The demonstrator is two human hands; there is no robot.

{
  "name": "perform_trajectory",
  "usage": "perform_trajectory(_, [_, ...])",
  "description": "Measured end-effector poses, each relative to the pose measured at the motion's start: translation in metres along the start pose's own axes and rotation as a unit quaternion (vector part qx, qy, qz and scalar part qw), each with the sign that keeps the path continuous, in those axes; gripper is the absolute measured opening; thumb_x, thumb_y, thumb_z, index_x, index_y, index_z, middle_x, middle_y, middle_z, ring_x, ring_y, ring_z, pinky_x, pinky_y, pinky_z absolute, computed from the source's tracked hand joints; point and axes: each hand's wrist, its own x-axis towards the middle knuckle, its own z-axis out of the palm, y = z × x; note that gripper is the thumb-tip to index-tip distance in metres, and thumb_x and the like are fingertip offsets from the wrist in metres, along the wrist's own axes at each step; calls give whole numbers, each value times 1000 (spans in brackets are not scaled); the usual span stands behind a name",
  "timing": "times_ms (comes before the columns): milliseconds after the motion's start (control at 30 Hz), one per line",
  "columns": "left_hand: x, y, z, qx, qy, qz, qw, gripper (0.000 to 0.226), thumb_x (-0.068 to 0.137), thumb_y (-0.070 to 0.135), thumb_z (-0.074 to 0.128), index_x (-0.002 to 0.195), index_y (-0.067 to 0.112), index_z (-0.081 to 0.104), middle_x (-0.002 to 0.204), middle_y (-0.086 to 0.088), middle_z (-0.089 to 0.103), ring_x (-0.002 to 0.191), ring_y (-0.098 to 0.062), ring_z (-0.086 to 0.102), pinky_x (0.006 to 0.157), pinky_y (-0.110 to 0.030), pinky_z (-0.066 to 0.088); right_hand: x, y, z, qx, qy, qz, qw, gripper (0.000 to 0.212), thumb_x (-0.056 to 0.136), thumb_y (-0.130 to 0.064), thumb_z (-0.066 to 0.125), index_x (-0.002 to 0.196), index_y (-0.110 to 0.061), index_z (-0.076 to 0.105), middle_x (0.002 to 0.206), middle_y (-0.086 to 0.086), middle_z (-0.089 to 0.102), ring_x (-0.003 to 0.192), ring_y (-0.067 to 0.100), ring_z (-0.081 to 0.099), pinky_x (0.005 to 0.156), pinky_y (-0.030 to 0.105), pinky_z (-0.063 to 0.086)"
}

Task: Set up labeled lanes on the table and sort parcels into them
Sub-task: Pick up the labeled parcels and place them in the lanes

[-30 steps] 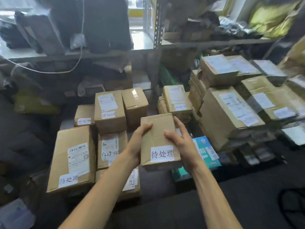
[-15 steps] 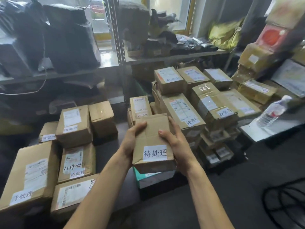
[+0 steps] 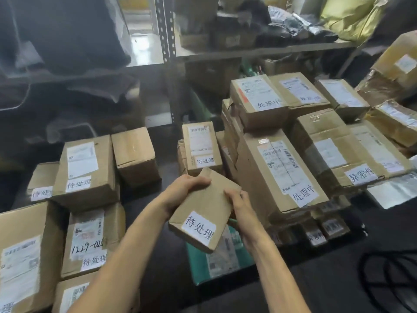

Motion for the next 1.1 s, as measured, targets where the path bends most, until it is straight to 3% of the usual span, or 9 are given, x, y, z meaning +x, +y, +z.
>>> perform_trajectory(133, [46,21,-27,125,-51,21,991,44,80,38,77,98,-2,72,100,-25,73,82,-28,69,77,-35,53,31,-28,8,-115,26,-27,993,81,53,-83,64,115,-30,61,113,-6,69,103,11,67,89,39,57])
perform_trajectory(233, [73,29,-38,157,-107,32,981,16,87,25,74,93,11,77,95,-9,76,85,-16,70,81,-26,54,50,-45,12,-167,3,-8,986,73,59,-78,74,116,-34,68,109,-14,70,98,6,67,85,36,59])
perform_trajectory(367, [92,33,-50,201,-160,17,966,59,64,44,80,118,28,65,113,5,74,102,-6,70,81,-15,51,71,-51,7,-235,-56,65,968,79,65,-79,74,128,-33,61,119,-11,67,106,9,64,89,35,54])
perform_trajectory(467, [103,25,-58,164,-171,5,972,62,67,43,79,125,31,63,121,2,73,111,-12,69,89,-22,51,81,-43,7,-243,-46,74,966,98,52,-85,77,132,-30,61,123,-7,70,107,13,69,96,41,56])
perform_trajectory(567, [99,19,-61,139,-149,12,979,39,87,27,77,126,27,69,115,4,76,105,-9,71,83,-18,52,89,-41,8,-243,-36,81,966,92,52,-79,81,124,-25,67,112,-5,75,99,13,74,90,43,61])
perform_trajectory(700, [92,7,-66,154,-51,68,985,27,98,32,63,121,25,74,111,14,75,100,6,68,81,-7,50,95,-39,7,-232,-15,116,966,71,67,-67,84,117,-18,68,106,1,77,90,16,75,65,34,63])
perform_trajectory(800, [89,-12,-77,112,80,88,987,16,99,24,62,111,24,73,110,10,75,97,8,67,81,-6,49,100,-36,3,-245,23,127,961,88,59,-85,71,113,-17,69,107,-2,76,95,15,73,82,36,60])
perform_trajectory(900, [86,-41,-78,89,221,51,970,20,96,35,66,107,18,69,104,4,73,100,-9,68,82,-24,50,101,-36,5,-243,35,128,961,73,76,-80,64,115,-18,66,111,-3,72,99,13,69,86,32,55])
perform_trajectory(1100, [83,-75,-52,-66,91,-69,991,50,85,50,70,124,22,57,112,0,76,98,-14,75,87,-33,59,113,-21,8,-274,23,148,950,73,80,-76,62,123,-17,64,116,1,71,101,17,68,90,38,57])
